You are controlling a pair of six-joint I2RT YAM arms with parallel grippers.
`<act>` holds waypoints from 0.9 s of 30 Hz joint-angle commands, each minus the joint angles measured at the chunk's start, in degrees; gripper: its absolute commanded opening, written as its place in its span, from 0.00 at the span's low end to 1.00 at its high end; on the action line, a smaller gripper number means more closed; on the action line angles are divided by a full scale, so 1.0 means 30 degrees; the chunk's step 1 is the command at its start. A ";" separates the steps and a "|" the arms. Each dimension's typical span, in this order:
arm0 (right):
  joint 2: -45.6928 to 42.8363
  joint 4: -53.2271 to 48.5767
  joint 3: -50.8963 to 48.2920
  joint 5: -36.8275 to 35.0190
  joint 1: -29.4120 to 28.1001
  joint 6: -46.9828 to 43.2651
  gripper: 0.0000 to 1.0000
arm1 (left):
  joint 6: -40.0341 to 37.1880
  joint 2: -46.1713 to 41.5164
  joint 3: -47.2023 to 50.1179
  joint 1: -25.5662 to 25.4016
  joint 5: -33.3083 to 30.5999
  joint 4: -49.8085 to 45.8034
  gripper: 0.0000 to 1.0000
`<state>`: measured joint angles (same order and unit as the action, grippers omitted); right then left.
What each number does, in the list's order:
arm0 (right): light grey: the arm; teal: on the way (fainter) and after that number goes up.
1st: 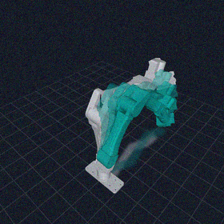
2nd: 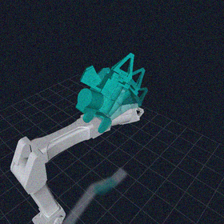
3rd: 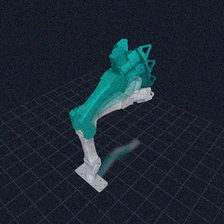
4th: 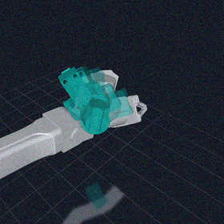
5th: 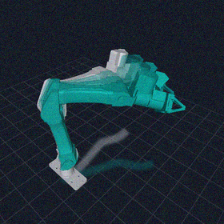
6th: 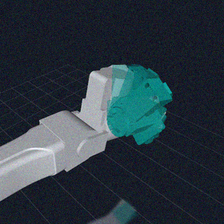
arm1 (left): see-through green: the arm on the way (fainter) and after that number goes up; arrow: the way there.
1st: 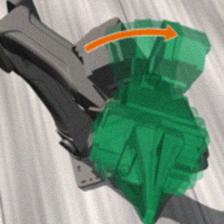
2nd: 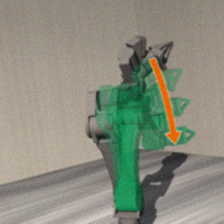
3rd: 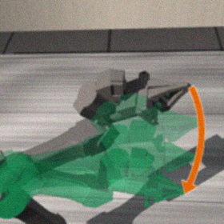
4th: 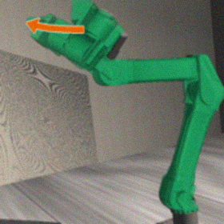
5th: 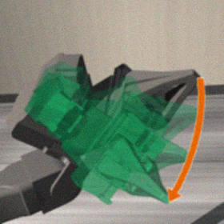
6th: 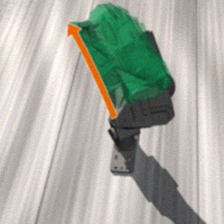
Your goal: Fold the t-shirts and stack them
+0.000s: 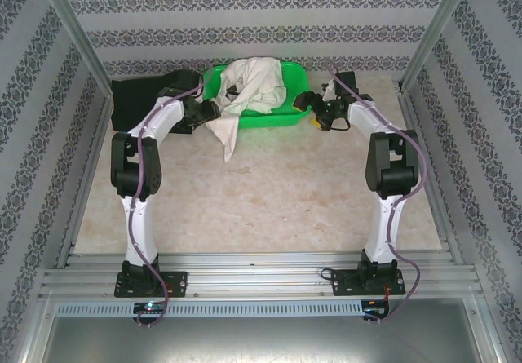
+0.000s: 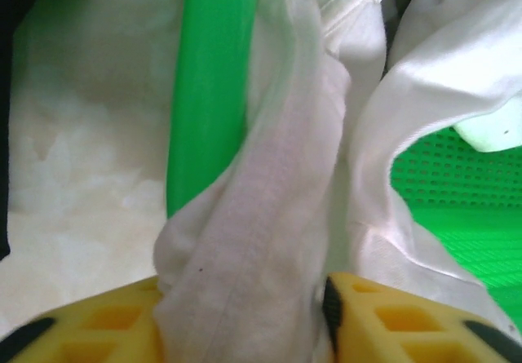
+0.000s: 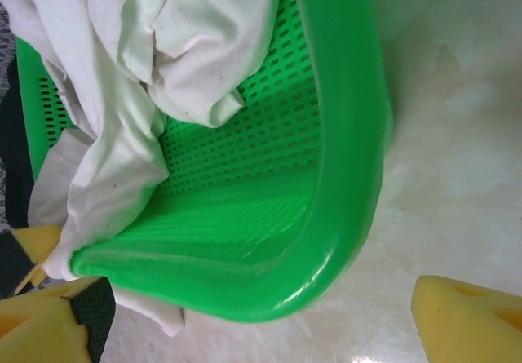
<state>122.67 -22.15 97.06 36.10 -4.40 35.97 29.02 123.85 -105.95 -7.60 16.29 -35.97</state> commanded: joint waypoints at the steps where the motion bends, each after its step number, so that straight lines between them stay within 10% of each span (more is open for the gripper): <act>1: 0.0344 -0.0230 0.0688 0.0039 -0.0172 0.0170 0.94 | -0.0356 -0.1388 0.0195 0.0364 0.0131 0.0410 0.36; 27: 0.1180 -0.0231 0.0888 -0.0577 -0.0172 0.0668 0.90 | -0.1047 -0.1369 -0.0215 0.0447 0.1579 -0.1602 0.43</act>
<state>125.21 -22.33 98.52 35.27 -4.40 37.43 28.21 118.26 -104.42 -6.46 22.39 -36.38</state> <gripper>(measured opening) 0.897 0.428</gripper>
